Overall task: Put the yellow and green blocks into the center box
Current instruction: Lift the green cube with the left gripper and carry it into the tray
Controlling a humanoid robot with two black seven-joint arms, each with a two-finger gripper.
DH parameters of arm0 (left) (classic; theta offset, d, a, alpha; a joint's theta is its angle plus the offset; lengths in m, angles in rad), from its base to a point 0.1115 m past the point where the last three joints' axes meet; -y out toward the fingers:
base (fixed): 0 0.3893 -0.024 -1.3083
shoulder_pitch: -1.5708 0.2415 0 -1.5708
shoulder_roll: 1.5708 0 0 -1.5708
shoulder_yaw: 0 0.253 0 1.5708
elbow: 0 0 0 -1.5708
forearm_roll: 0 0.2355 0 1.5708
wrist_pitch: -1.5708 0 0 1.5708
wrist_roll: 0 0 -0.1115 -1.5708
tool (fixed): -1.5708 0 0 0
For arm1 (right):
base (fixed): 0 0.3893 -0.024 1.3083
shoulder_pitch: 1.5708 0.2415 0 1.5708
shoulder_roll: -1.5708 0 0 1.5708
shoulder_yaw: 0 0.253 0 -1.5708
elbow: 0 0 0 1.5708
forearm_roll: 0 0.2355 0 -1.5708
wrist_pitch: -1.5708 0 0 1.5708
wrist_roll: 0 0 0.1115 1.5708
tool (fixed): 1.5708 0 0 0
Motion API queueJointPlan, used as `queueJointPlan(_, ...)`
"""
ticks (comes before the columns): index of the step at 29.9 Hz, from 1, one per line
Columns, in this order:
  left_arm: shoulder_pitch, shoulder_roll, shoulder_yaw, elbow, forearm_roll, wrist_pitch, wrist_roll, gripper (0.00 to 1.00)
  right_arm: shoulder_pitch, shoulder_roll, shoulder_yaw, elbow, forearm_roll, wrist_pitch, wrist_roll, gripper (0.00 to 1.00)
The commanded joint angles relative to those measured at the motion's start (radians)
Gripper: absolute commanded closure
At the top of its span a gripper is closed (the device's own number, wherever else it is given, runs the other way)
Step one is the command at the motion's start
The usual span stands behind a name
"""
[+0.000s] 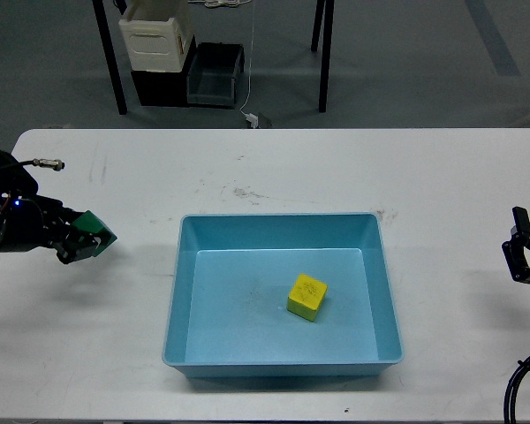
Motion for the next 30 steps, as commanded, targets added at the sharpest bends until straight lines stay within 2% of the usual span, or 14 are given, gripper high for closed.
queueJointPlan(1,-0.059,0.045,0.002,-0.095,-0.039,-0.001,0.000,0.71,0.000,0.002,-0.003,0.000,0.000,0.000,0.000,0.00)
queueJointPlan(7,-0.136,0.038,0.004,-0.273,-0.037,-0.009,0.000,0.71,-0.001,0.002,-0.003,0.000,0.000,0.000,0.000,0.00)
queueJointPlan(11,-0.174,-0.010,0.005,-0.335,0.004,-0.009,0.000,0.71,-0.006,0.002,-0.004,-0.002,-0.002,0.000,0.000,0.00)
queueJointPlan(16,-0.183,-0.139,0.019,-0.327,0.145,-0.011,0.000,0.71,-0.006,0.005,-0.006,-0.002,-0.002,0.000,0.000,0.00)
queueJointPlan(21,-0.185,-0.226,0.100,-0.306,0.239,-0.015,0.000,0.70,-0.006,0.005,-0.007,-0.003,0.000,0.000,0.000,0.00)
queueJointPlan(28,-0.176,-0.347,0.163,-0.226,0.296,-0.090,0.000,0.69,-0.006,0.008,-0.009,-0.003,-0.002,0.000,0.000,0.00)
queueJointPlan(30,-0.173,-0.378,0.172,-0.201,0.296,-0.095,0.000,0.65,-0.005,0.008,-0.010,-0.003,-0.002,0.000,0.000,0.00)
